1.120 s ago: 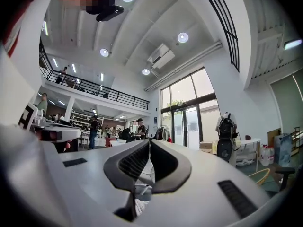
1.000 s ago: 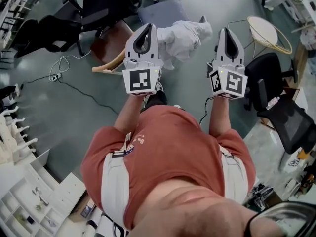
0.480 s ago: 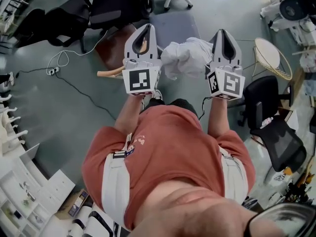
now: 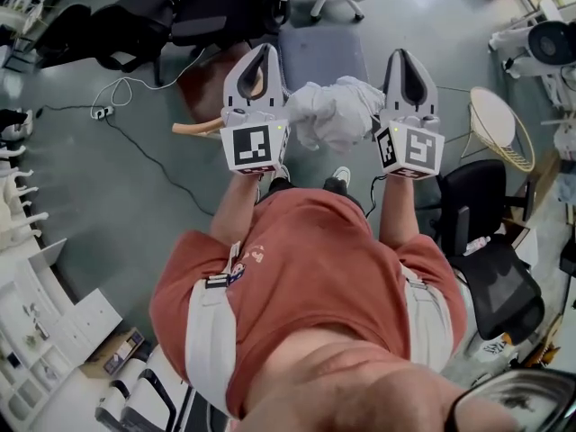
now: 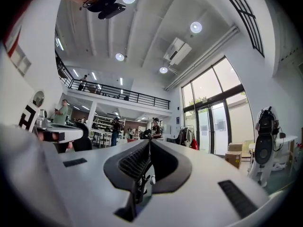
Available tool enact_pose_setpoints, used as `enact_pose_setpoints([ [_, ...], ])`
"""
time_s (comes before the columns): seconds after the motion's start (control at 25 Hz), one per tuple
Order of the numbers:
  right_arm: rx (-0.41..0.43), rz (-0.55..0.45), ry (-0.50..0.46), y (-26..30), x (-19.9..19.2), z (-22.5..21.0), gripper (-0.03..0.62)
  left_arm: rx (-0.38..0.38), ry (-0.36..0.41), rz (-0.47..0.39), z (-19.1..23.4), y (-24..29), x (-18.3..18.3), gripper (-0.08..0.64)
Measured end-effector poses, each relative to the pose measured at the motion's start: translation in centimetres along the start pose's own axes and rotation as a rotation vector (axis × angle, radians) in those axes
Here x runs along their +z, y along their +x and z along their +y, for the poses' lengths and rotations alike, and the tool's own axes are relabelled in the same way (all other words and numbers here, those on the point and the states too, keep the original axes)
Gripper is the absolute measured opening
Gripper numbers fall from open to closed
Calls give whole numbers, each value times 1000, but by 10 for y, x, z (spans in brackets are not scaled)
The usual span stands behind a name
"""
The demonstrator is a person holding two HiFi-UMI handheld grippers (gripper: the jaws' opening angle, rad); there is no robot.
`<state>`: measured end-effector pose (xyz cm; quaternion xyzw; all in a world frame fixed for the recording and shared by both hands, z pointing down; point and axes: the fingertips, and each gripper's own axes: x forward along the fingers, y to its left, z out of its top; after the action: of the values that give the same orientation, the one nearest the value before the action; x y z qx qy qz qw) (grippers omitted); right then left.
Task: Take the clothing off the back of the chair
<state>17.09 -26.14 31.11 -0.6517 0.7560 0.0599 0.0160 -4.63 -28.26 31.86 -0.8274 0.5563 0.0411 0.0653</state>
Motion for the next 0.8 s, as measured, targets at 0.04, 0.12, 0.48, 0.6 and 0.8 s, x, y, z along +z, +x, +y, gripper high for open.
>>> enact_pose_setpoints([
  [0.04, 11, 2, 5, 0, 0, -8, 26, 10, 0, 2, -7, 2, 1, 14],
  [0.12, 28, 7, 12, -1, -2, -24, 26, 22, -7, 8, -23, 6, 2, 15],
  [0.48, 65, 6, 50, 4, -13, -64, 26, 63, 11, 13, -57, 23, 2, 14],
  [0.6, 71, 3, 48, 6, -11, -68, 26, 68, 10, 12, -60, 26, 5, 15],
  [0.8, 90, 7, 42, 9, -12, -61, 26, 68, 13, 15, -59, 23, 3, 15],
])
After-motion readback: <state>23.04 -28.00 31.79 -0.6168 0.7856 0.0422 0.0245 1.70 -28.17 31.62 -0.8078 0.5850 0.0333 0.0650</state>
